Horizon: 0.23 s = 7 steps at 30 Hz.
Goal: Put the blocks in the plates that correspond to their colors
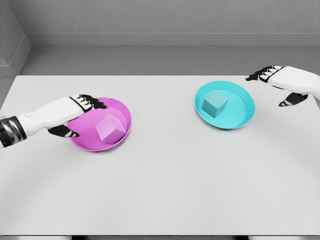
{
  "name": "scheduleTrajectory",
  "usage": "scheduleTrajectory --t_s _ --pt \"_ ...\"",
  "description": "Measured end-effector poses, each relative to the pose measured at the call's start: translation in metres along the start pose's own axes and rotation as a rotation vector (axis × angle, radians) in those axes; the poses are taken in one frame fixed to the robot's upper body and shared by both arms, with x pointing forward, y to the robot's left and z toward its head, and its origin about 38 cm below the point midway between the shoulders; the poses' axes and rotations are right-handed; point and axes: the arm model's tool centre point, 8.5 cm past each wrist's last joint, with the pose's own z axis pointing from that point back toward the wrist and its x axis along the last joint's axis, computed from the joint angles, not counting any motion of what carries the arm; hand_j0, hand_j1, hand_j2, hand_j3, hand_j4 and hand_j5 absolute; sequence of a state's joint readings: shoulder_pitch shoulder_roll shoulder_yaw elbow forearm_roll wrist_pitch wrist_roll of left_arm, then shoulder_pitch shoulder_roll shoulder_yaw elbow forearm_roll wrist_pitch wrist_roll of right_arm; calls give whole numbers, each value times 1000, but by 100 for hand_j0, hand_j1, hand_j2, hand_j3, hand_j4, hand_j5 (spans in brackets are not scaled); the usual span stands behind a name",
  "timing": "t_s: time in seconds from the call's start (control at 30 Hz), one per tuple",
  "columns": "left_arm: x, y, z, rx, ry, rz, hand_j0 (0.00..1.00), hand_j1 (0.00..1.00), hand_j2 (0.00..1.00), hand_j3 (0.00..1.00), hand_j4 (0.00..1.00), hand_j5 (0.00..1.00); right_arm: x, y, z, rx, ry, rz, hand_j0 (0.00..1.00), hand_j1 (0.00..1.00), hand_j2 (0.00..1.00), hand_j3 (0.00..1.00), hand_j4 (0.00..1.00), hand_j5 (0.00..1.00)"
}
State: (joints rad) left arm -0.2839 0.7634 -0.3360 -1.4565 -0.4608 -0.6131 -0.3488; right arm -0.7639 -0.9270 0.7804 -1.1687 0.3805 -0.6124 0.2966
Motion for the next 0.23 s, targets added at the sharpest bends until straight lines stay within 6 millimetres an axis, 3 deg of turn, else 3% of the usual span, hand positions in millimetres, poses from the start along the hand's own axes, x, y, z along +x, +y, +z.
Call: scheduleTrajectory --t_s 0.1,0.23 --pt "-18 16 27 19 70 -24 100 100 100 100 100 100 0 2 0 4 -1 -3 100 100 100 100 100 100" --pt "-31 31 44 40 117 -44 100 100 100 100 100 100 1 2 0 4 -2 -3 100 100 100 100 100 100"
